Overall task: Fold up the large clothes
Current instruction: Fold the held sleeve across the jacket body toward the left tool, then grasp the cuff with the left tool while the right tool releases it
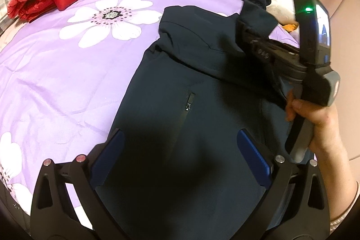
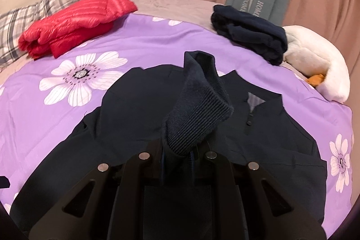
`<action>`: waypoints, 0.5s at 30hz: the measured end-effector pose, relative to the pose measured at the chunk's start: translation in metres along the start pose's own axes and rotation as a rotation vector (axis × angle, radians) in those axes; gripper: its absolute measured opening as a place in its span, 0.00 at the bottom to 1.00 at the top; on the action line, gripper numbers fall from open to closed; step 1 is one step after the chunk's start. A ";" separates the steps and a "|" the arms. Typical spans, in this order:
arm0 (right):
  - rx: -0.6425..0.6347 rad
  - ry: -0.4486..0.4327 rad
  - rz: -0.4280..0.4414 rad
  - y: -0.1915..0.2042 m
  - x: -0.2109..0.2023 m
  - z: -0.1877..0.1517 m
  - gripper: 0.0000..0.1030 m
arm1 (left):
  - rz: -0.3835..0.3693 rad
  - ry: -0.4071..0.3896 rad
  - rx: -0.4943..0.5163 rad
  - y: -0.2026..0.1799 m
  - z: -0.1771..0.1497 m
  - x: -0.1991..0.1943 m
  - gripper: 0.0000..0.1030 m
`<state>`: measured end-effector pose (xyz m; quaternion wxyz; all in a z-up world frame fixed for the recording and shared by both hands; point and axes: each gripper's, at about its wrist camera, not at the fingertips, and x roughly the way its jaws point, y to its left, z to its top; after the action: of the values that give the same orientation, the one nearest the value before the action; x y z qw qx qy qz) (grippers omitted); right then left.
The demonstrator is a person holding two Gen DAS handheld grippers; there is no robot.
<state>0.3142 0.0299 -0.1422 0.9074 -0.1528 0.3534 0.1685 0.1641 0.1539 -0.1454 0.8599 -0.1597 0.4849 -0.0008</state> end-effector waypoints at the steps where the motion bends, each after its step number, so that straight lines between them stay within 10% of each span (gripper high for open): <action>1: -0.006 0.007 0.001 0.003 0.004 -0.001 0.16 | -0.001 0.000 0.002 -0.001 0.000 0.000 0.98; 12: -0.009 0.114 0.067 0.021 0.040 -0.017 0.21 | -0.004 0.018 -0.005 0.004 0.002 0.011 0.98; 15: 0.054 0.175 0.196 0.020 0.047 -0.021 0.48 | -0.030 0.035 -0.041 0.012 0.004 0.016 0.98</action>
<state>0.3265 0.0484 -0.1932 0.8560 -0.1072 0.4491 0.2326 0.1739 0.1636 -0.1603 0.8477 -0.1842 0.4975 -0.0065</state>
